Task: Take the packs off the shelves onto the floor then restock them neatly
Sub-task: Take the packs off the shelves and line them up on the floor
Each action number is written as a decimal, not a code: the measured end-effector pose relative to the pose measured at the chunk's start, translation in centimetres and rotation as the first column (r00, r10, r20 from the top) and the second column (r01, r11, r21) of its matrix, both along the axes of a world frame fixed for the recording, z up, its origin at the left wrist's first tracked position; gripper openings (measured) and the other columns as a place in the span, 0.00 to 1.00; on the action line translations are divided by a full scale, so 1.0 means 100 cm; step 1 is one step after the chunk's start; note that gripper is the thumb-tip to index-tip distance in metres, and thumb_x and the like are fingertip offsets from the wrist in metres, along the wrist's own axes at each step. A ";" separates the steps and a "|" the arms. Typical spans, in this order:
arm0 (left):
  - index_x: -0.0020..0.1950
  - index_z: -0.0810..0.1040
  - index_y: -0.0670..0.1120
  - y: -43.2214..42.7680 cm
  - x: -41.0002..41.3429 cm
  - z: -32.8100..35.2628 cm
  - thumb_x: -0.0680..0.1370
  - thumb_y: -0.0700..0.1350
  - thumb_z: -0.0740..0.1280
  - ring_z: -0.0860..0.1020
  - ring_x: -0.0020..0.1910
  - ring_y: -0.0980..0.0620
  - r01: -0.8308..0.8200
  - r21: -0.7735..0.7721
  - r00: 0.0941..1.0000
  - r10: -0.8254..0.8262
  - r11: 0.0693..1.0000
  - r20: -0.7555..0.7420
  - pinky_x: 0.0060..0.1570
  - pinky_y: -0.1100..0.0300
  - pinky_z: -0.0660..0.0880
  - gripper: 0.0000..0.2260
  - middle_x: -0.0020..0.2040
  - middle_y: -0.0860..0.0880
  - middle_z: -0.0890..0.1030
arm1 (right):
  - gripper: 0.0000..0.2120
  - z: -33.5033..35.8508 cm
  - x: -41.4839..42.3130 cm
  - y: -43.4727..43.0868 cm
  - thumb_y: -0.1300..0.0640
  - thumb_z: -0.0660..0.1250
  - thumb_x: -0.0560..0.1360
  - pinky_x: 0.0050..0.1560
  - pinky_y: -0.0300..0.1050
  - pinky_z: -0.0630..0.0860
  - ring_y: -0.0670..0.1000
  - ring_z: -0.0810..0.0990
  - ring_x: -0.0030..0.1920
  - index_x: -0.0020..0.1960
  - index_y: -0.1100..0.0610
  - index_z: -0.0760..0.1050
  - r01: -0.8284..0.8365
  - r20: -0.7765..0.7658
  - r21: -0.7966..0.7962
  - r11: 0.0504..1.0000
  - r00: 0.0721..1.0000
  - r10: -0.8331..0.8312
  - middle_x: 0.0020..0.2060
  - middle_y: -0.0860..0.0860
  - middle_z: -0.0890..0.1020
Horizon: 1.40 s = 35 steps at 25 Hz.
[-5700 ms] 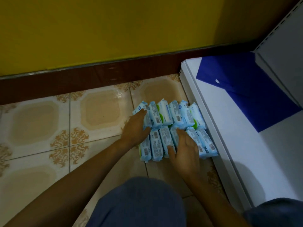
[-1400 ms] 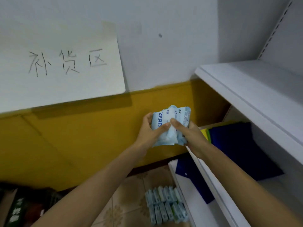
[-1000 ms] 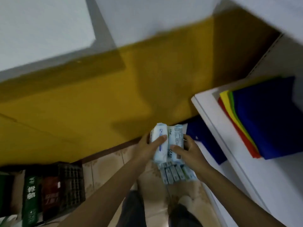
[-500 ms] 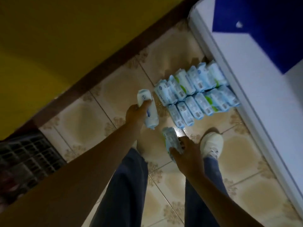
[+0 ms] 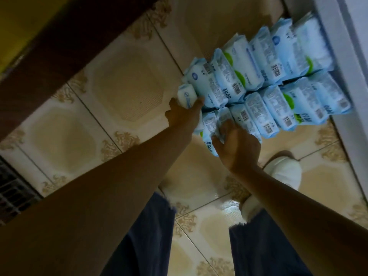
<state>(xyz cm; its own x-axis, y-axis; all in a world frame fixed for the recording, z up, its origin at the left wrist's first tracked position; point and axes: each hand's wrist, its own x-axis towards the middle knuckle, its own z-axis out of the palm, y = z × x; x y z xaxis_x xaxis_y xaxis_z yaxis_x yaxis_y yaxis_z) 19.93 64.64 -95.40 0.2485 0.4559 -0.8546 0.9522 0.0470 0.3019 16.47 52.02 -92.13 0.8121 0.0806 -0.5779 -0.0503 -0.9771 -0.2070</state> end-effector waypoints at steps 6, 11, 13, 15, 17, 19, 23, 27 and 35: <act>0.51 0.66 0.45 -0.003 -0.001 0.010 0.79 0.49 0.66 0.75 0.48 0.46 -0.250 0.194 0.962 0.221 0.948 0.159 0.44 0.55 0.74 0.11 0.51 0.44 0.74 | 0.11 0.007 0.002 0.002 0.49 0.62 0.78 0.37 0.41 0.65 0.56 0.82 0.41 0.50 0.55 0.78 -0.086 -0.087 -0.036 0.996 0.993 0.082 0.41 0.53 0.83; 0.51 0.70 0.42 -0.011 0.007 0.006 0.79 0.44 0.63 0.74 0.48 0.45 -0.172 -0.039 0.976 0.176 0.984 0.128 0.42 0.56 0.75 0.07 0.48 0.42 0.74 | 0.11 0.002 0.000 -0.002 0.50 0.62 0.78 0.38 0.43 0.68 0.57 0.82 0.45 0.51 0.56 0.77 -0.043 -0.139 -0.016 0.999 0.990 0.040 0.43 0.54 0.82; 0.59 0.73 0.45 0.000 0.001 0.017 0.81 0.43 0.59 0.69 0.51 0.52 -0.125 -0.152 0.986 0.139 0.980 0.087 0.59 0.52 0.72 0.08 0.51 0.49 0.71 | 0.13 0.007 -0.001 -0.008 0.47 0.64 0.77 0.39 0.43 0.68 0.56 0.82 0.46 0.53 0.55 0.76 -0.032 -0.157 0.004 0.999 0.987 0.033 0.45 0.53 0.82; 0.69 0.70 0.46 0.012 -0.007 0.033 0.82 0.44 0.57 0.67 0.55 0.54 -0.107 -0.219 0.991 0.121 0.970 0.053 0.65 0.52 0.67 0.15 0.57 0.52 0.69 | 0.15 0.021 -0.002 -0.013 0.44 0.65 0.77 0.41 0.42 0.68 0.54 0.81 0.49 0.55 0.54 0.75 -0.044 -0.169 0.020 0.999 0.985 0.047 0.48 0.51 0.82; 0.68 0.71 0.46 0.017 -0.010 0.051 0.82 0.42 0.57 0.68 0.57 0.54 -0.071 -0.234 0.993 0.090 0.970 0.070 0.61 0.55 0.67 0.14 0.58 0.51 0.70 | 0.15 0.038 -0.001 -0.019 0.44 0.65 0.77 0.42 0.41 0.69 0.53 0.81 0.50 0.57 0.53 0.74 -0.056 -0.159 0.036 0.998 0.985 0.061 0.50 0.51 0.82; 0.66 0.72 0.47 0.013 -0.008 0.071 0.82 0.41 0.58 0.70 0.58 0.51 -0.001 -0.227 0.998 0.016 0.974 0.067 0.57 0.58 0.68 0.13 0.59 0.49 0.72 | 0.16 0.059 0.002 -0.024 0.44 0.65 0.77 0.44 0.43 0.71 0.53 0.80 0.52 0.59 0.53 0.74 -0.074 -0.139 0.046 0.996 0.987 0.080 0.51 0.51 0.81; 0.74 0.65 0.45 -0.007 -0.007 0.127 0.81 0.40 0.60 0.70 0.67 0.47 0.297 -0.209 0.953 -0.275 0.932 0.127 0.55 0.63 0.67 0.21 0.70 0.46 0.70 | 0.24 0.109 0.013 -0.035 0.43 0.65 0.76 0.55 0.48 0.70 0.55 0.73 0.60 0.67 0.53 0.68 -0.173 -0.074 0.023 0.985 0.982 0.174 0.59 0.52 0.77; 0.78 0.56 0.46 -0.012 -0.012 0.217 0.80 0.44 0.63 0.63 0.73 0.46 0.731 0.059 0.665 -0.729 0.680 0.162 0.67 0.57 0.63 0.28 0.76 0.45 0.62 | 0.35 0.191 0.028 -0.052 0.43 0.68 0.74 0.70 0.53 0.59 0.58 0.63 0.73 0.75 0.55 0.61 -0.238 0.044 -0.017 0.971 0.970 0.239 0.72 0.57 0.66; 0.78 0.50 0.45 -0.020 -0.016 0.477 0.75 0.53 0.68 0.54 0.77 0.41 0.645 0.758 0.093 -0.995 0.096 0.047 0.72 0.39 0.57 0.39 0.78 0.41 0.55 | 0.43 0.466 0.050 -0.097 0.47 0.78 0.65 0.68 0.62 0.63 0.63 0.67 0.70 0.73 0.59 0.65 -0.411 0.409 -0.172 0.895 0.797 0.444 0.72 0.62 0.65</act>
